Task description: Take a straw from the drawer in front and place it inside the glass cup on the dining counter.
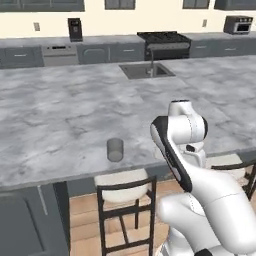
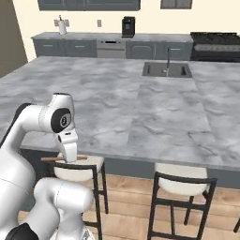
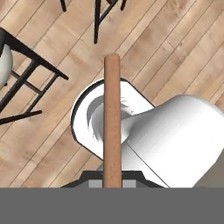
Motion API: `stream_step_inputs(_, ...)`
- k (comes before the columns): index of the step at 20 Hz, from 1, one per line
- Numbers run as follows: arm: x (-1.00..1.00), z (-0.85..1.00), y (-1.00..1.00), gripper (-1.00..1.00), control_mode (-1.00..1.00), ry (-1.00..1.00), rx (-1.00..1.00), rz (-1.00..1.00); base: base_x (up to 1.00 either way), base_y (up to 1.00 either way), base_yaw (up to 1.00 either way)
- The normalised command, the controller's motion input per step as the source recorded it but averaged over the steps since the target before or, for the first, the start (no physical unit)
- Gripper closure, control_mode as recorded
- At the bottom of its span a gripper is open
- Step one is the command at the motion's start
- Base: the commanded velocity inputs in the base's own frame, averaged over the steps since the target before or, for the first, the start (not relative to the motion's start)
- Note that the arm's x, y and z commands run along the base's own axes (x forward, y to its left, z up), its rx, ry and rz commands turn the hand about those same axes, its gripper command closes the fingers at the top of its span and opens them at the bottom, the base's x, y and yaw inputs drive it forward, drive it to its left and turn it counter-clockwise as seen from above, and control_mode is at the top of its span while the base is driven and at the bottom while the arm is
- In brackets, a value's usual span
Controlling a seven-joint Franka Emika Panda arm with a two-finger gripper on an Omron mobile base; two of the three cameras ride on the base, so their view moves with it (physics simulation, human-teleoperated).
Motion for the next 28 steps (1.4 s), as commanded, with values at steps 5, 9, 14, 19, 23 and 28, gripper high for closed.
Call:
stream_step_inputs(5,0.00,0.00,0.00,1.00,1.00,0.00,0.00,0.00,0.40,-0.19,0.59)
stream_step_inputs(9,0.00,0.00,0.00,1.00,1.00,0.00,0.00,0.00,0.28,-0.32,0.39)
stream_step_inputs(14,0.00,0.00,0.00,1.00,1.00,0.00,0.00,0.00,0.38,-0.42,0.25)
stream_step_inputs(19,0.00,0.00,0.00,1.00,1.00,0.00,0.00,0.00,0.62,-0.46,0.17)
stream_step_inputs(23,0.00,0.00,0.00,1.00,1.00,0.00,0.00,0.00,0.64,-0.48,0.13)
stream_step_inputs(28,0.00,0.00,0.00,1.00,1.00,0.00,0.00,0.00,0.51,-0.39,0.12)
